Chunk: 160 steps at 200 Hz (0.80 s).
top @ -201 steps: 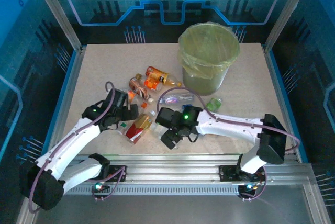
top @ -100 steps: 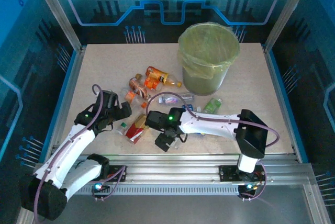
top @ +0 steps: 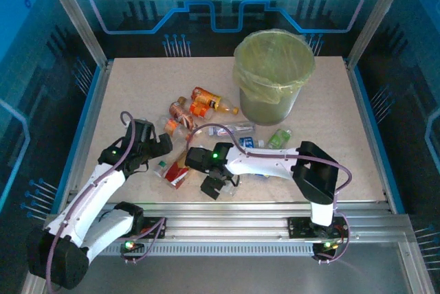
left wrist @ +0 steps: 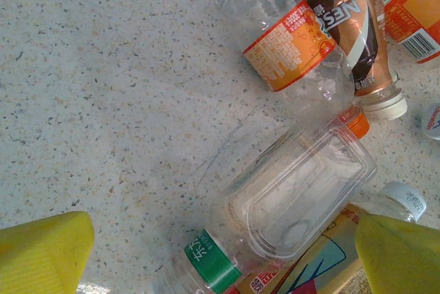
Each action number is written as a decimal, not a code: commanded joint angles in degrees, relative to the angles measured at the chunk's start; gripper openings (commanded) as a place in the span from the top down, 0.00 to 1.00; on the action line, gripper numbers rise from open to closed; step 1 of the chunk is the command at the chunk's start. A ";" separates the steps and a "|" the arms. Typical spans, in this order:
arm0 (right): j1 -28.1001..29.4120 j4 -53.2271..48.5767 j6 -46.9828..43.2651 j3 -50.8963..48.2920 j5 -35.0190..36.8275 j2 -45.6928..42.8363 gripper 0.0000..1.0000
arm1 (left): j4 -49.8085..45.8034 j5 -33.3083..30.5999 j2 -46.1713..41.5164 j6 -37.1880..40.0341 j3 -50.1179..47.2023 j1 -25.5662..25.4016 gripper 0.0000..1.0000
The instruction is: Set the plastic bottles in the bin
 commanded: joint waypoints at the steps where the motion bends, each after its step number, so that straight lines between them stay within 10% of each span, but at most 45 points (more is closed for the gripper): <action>1: -0.57 0.28 -0.56 0.43 0.57 1.28 0.00 | 1.13 0.94 -0.48 -0.24 -1.23 0.66 0.01; 160: -0.32 0.40 -0.39 1.97 3.23 3.48 0.00 | 1.22 1.81 -0.46 -0.17 -1.05 1.01 0.01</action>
